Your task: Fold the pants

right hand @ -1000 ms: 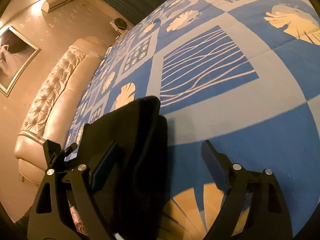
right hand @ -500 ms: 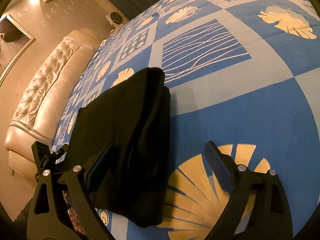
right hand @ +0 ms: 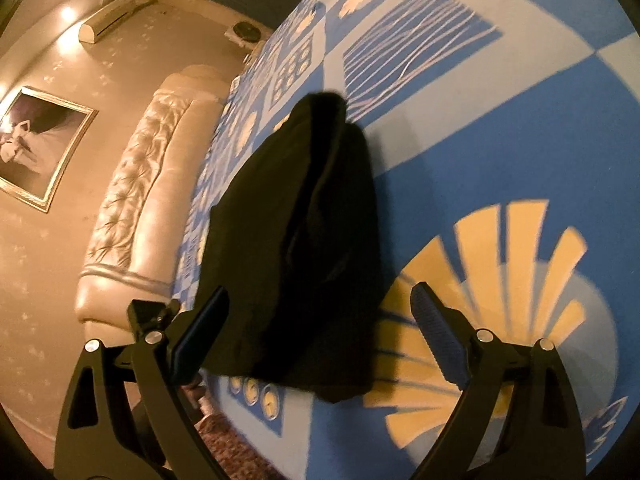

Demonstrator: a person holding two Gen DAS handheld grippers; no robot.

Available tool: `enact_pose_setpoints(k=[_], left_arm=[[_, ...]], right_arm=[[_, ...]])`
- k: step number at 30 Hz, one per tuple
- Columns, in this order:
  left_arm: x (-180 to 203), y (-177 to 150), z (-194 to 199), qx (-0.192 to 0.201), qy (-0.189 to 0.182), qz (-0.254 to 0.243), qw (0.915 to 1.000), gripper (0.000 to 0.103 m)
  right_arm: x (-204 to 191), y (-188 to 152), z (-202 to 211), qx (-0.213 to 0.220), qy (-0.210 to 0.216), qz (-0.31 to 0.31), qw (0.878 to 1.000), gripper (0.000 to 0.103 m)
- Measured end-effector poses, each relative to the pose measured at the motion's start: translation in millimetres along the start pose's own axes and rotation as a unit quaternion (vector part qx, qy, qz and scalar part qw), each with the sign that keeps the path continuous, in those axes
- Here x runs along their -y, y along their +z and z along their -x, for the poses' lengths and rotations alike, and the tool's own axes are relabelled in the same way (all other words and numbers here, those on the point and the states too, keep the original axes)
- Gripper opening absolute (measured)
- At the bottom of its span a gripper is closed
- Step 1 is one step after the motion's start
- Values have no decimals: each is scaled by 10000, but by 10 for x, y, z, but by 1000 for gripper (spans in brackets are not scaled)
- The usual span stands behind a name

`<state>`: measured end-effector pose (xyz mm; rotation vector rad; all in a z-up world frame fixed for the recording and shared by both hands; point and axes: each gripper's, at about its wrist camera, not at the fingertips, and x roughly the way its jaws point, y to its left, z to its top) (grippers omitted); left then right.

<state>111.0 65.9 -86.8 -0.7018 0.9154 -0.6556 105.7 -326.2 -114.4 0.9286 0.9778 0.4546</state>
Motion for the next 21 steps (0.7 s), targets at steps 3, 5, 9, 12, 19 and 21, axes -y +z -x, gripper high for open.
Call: enact_pose_setpoints(k=[3, 5, 9, 12, 19, 21], left_arm=[[-6, -17, -6, -53, -199, 98, 9997, 89], [-18, -28, 5, -68, -422, 234, 9988, 89], [-17, -65, -9, -122, -605, 436, 9971, 89], [20, -95, -27, -145, -576, 498, 9970, 89], [132, -207, -70, -235, -442, 490, 9975, 91], [129, -196, -69, -133, -407, 613, 9972, 91]], right_arm=[[-20, -51, -57, -234, 257, -114, 9993, 92], [-42, -51, -95, -322, 347, -163, 9987, 92], [-62, -60, -103, -357, 324, -145, 9987, 92], [-70, -54, -106, -364, 318, -233, 9986, 85], [31, -111, -147, -461, 201, -450, 9977, 51], [30, -112, -151, -441, 175, -461, 9978, 49]])
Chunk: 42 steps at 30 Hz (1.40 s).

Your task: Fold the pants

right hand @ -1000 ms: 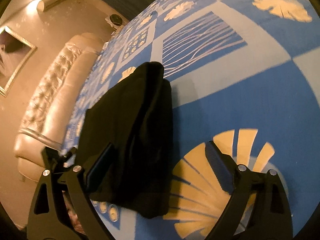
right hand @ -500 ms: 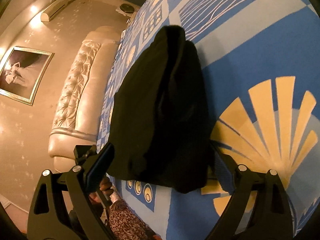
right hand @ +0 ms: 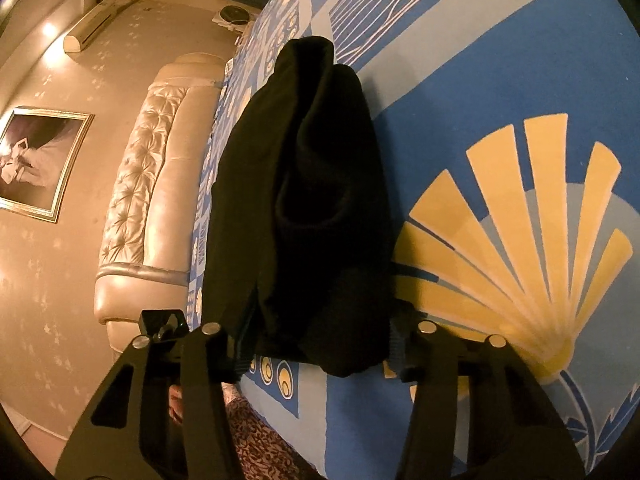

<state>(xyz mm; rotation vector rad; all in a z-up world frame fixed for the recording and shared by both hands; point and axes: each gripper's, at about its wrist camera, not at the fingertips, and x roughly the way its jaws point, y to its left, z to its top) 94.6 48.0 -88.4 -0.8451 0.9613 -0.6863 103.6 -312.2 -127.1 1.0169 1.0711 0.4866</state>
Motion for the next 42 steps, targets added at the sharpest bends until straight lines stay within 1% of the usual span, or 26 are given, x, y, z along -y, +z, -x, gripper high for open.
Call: enact_pose_setpoints(k=[3, 6, 7, 8, 9, 10, 12, 13, 17, 21, 26, 28, 30, 34, 42], left_arm=[[-12, 28, -26, 119, 95, 169, 9997, 91], [15, 38, -74, 152, 243, 152, 9995, 90], [20, 49, -85, 157, 294, 162, 9993, 81], [18, 47, -94, 160, 371, 203, 9990, 75], [-24, 37, -83, 170, 516, 304, 9981, 58], [-95, 39, -78, 151, 656, 464, 9967, 44], [-246, 9, -45, 188, 446, 778, 9958, 41], [-277, 11, -36, 203, 388, 854, 9954, 40], [-267, 26, -41, 201, 462, 839, 9952, 39], [-289, -14, -7, 239, 395, 879, 9951, 35], [-209, -8, 4, 234, 481, 728, 9959, 35], [-193, -4, -4, 236, 462, 758, 9958, 34], [-200, -10, 9, 241, 439, 820, 9954, 34], [-156, 9, 11, 225, 429, 751, 9960, 34], [-215, 6, 15, 204, 391, 819, 9957, 34]], right_arm=[[3, -2, 0, 29, 7, -14, 10000, 48], [10, 0, 4, 53, 4, -7, 10000, 48], [11, -4, 4, 65, 8, -11, 10000, 48], [16, 3, 3, 71, 12, -16, 10000, 48], [18, -1, 5, 81, 21, -27, 10000, 48], [19, -5, 5, 97, 27, -41, 9999, 48], [30, -22, 11, 104, 0, -11, 9999, 48], [34, -23, 14, 111, -18, 6, 9999, 48], [50, -36, 26, 161, -34, 2, 9999, 46], [42, -66, 44, 196, -21, -5, 9998, 41], [-16, -79, 69, 251, -41, 62, 9997, 35], [-45, -90, 79, 280, -83, 114, 9995, 34], [-72, -105, 90, 297, -117, 164, 9994, 33], [-96, -113, 113, 294, -152, 212, 9992, 32], [-173, -183, 149, 285, -295, 357, 9985, 32]])
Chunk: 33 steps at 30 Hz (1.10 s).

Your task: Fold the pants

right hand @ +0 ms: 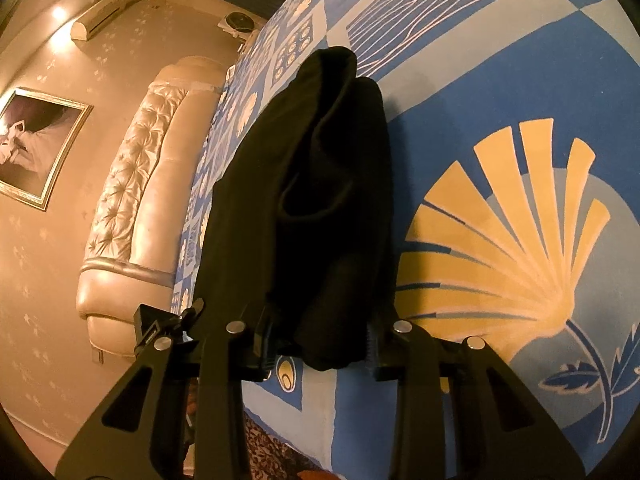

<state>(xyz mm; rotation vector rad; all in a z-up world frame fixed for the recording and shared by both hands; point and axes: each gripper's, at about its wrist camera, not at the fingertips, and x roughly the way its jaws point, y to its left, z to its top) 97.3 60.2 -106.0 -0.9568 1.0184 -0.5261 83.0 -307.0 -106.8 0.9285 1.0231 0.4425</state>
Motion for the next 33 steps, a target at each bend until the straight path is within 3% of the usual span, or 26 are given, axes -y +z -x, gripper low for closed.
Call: enact_pose_setpoints(k=[33], left_arm=[[-72, 4, 67, -60, 77, -5, 10000, 39]], right_arm=[[169, -124, 108, -153, 292, 20, 9995, 33]])
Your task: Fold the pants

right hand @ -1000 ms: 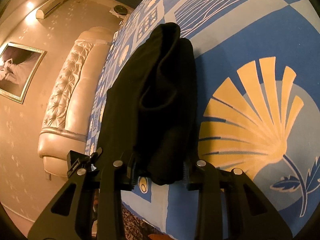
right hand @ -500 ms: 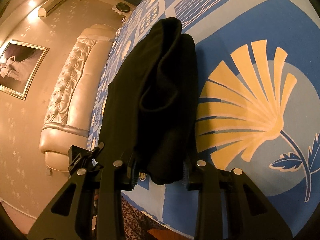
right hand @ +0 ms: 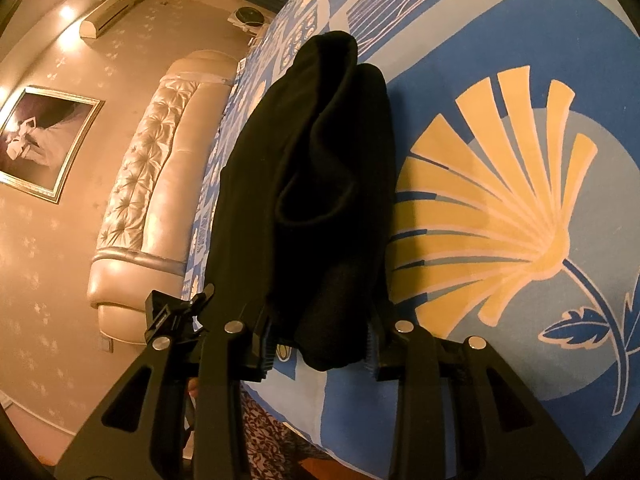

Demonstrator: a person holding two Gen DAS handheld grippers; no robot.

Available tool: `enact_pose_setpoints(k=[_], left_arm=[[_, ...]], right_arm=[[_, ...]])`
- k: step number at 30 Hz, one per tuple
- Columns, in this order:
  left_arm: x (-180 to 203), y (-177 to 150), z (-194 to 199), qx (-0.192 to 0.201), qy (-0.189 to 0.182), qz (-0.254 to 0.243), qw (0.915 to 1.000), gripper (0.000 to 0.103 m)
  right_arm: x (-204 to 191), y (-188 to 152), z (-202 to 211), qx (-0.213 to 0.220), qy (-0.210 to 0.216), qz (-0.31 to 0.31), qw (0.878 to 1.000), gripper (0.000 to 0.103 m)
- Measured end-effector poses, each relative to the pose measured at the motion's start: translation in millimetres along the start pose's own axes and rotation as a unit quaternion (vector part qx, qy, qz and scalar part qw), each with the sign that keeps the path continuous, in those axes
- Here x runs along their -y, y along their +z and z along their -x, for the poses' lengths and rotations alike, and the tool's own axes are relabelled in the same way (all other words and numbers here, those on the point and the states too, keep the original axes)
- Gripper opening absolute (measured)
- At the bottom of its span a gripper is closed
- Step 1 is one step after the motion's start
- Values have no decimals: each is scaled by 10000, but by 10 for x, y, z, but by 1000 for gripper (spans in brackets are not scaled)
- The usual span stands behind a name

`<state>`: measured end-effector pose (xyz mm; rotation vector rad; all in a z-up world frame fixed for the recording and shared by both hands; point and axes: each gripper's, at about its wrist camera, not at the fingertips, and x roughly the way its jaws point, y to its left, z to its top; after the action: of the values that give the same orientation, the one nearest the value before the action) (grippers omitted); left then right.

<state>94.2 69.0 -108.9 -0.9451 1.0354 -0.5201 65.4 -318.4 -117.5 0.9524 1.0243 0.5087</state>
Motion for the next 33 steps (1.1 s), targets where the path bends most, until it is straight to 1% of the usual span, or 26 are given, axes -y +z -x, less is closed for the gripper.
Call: enact_pose_setpoints(k=[3, 8, 9, 11, 14, 16, 17, 18, 19, 20, 22, 30, 33], left_arm=[[-4, -2, 4, -13, -43, -11, 10000, 39], [-39, 13, 27, -35, -150, -8, 9999, 40], [-36, 8, 29, -32, -150, -29, 9999, 41], [-27, 8, 44, -22, -152, -71, 9999, 43], [19, 4, 48, -5, -166, -135, 9998, 52], [77, -9, 54, -7, -198, -244, 9995, 65], [114, -17, 53, -21, -187, -330, 9993, 68], [159, -26, 49, -48, -142, -445, 9989, 74], [183, -33, 41, -69, -86, -509, 9986, 76], [218, -44, 22, -116, 33, -619, 9980, 77], [252, -60, 4, -172, 135, -749, 9970, 78], [204, -63, 46, -143, 125, -764, 9969, 78], [224, -59, 18, -148, 178, -797, 9966, 78]], right_arm=[[-2, -2, 1, 12, -28, 29, 10000, 35], [-22, -19, -4, 31, -117, 23, 9999, 42], [-17, -26, 1, 45, -129, 4, 9999, 46], [-33, -40, 2, 70, -185, 10, 9998, 48], [-69, -49, 19, 121, -346, 105, 9993, 56], [-62, -57, 38, 154, -373, 106, 9991, 64], [-61, -60, 48, 166, -382, 105, 9991, 65], [-58, -64, 60, 172, -400, 107, 9990, 65], [-50, -68, 73, 175, -423, 107, 9989, 66], [-39, -74, 89, 189, -451, 94, 9988, 66], [-29, -87, 116, 212, -486, 80, 9986, 66], [-1, -109, 186, 244, -721, 158, 9970, 69], [-15, -116, 196, 239, -835, 223, 9960, 70]])
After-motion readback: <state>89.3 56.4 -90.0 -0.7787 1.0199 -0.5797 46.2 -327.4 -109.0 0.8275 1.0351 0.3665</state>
